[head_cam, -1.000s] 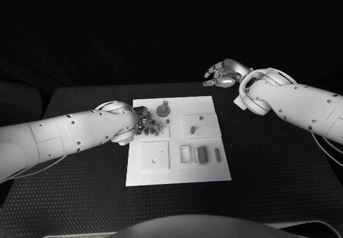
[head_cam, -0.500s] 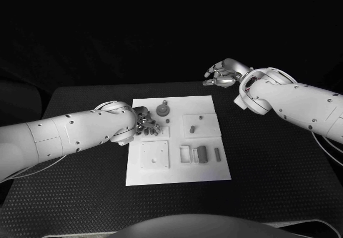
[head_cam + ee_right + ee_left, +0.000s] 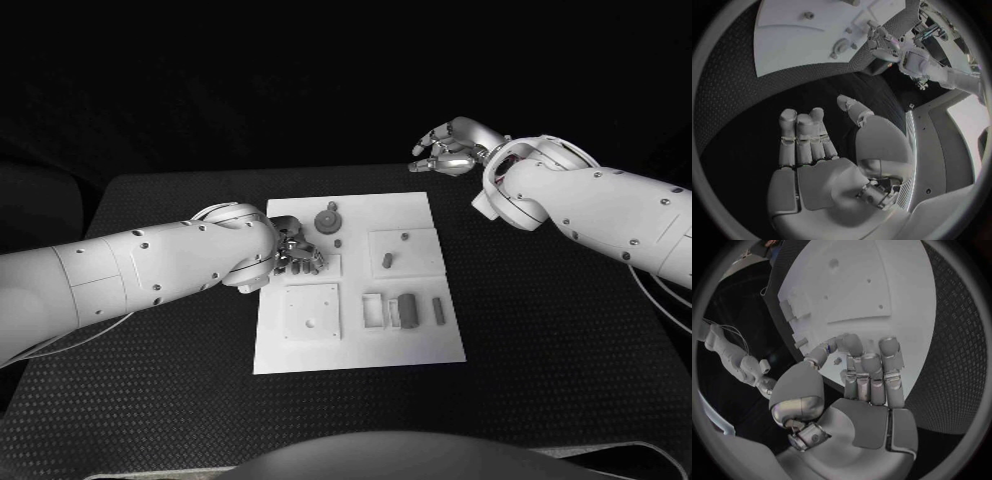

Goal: Assemble the parts on the task board

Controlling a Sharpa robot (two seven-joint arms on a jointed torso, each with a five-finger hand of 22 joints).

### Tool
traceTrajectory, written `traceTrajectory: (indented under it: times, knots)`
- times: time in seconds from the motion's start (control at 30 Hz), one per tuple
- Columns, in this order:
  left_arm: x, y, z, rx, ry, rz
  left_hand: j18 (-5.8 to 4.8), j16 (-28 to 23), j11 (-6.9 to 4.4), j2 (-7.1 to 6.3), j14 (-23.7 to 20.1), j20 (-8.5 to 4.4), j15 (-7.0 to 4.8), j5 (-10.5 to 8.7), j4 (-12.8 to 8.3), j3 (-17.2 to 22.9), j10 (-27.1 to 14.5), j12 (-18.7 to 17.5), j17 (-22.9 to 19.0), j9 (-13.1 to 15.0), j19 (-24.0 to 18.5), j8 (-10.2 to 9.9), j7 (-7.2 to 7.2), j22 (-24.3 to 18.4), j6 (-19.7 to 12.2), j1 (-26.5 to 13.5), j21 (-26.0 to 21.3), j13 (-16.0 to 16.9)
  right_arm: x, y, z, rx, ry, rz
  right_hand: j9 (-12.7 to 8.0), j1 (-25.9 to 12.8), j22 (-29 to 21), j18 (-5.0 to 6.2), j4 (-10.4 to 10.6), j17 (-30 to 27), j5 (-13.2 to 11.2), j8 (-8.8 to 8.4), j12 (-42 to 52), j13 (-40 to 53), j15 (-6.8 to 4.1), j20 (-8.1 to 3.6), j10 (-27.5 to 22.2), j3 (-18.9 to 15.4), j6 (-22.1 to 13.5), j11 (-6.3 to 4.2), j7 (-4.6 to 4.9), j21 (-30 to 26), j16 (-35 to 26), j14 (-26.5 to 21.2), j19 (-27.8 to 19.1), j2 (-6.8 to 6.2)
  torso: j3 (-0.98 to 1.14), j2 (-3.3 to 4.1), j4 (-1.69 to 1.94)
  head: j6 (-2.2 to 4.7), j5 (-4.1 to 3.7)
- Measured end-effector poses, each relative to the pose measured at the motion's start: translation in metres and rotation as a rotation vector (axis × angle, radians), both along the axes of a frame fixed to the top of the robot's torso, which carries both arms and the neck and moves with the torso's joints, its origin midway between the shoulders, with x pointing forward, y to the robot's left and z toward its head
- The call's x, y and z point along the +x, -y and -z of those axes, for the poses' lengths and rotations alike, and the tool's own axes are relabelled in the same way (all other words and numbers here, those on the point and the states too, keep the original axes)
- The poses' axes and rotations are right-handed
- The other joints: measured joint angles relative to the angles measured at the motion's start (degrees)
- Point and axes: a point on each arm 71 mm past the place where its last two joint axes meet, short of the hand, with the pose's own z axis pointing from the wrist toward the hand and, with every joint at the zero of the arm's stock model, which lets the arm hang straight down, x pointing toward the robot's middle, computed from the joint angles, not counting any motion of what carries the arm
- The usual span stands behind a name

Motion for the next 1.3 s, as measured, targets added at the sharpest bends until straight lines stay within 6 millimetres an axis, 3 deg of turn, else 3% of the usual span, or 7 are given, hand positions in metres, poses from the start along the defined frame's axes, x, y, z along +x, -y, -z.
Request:
traceTrajectory:
  times: [0.23,0.43,0.87,1.3]
  knots:
    - [0.001,-0.001,0.0,-0.001,0.001,-0.001,0.0,0.0,0.2,0.0,-0.2,0.09,0.18,-0.07,0.6,0.6,-0.2,0.0,-0.2,-0.2,-0.1,-0.4,-0.03,0.0,0.0,0.0,-0.3,-0.2,0.0,0.0,0.0,0.003,-0.002,0.001,0.0,0.0,0.0,0.0,0.3,0.0,0.0,0.0,0.0,0.0,0.0,0.0,0.0,0.0,0.0,0.0,0.0,0.0,0.0,0.0,0.0,0.0,-0.02,0.01,-0.01,0.02,-0.02]
    - [0.001,-0.003,0.0,-0.015,-0.001,-0.012,0.0,0.0,0.15,0.79,-0.3,0.19,0.16,-3.97,2.5,2.6,-0.6,0.0,-0.8,0.7,-0.2,-1.4,0.11,0.0,-0.3,-0.8,-0.3,-1.1,0.0,0.0,0.0,0.006,-0.004,0.002,0.0,0.0,0.0,0.0,0.3,0.0,0.0,0.0,0.0,-0.1,0.18,0.0,0.0,0.0,0.0,0.0,0.0,0.0,0.0,-0.2,0.0,0.0,-0.02,0.01,-0.02,0.03,-0.02]
    - [0.004,-0.013,0.001,-0.047,-0.009,-0.058,0.0,0.2,0.21,1.07,-0.8,0.21,0.05,-4.34,2.7,2.8,-0.6,0.2,-0.9,1.1,-0.2,-1.8,0.01,0.0,-0.4,-1.1,-0.3,-1.3,0.0,0.001,0.001,0.008,-0.007,0.004,0.0,0.0,0.0,0.0,0.3,0.0,0.0,0.0,0.0,0.0,0.18,0.0,0.0,0.0,0.0,0.0,0.0,0.0,0.0,-0.2,0.0,0.0,0.0,0.02,-0.03,0.16,-0.09]
    - [0.008,-0.01,0.002,-0.047,-0.007,-0.066,0.0,0.2,0.22,1.07,-0.8,0.2,0.06,-4.66,2.9,2.9,-0.6,0.5,-1.0,1.4,-0.2,-1.9,-0.02,0.0,-0.4,-1.1,-0.3,-1.4,0.0,0.001,0.001,0.008,-0.008,0.003,0.0,0.0,0.0,0.0,0.3,0.0,0.0,0.0,0.0,-0.1,0.18,0.01,0.0,0.0,0.0,0.0,0.01,0.0,0.0,-0.2,0.0,0.0,0.01,0.01,0.03,0.09,-0.07]
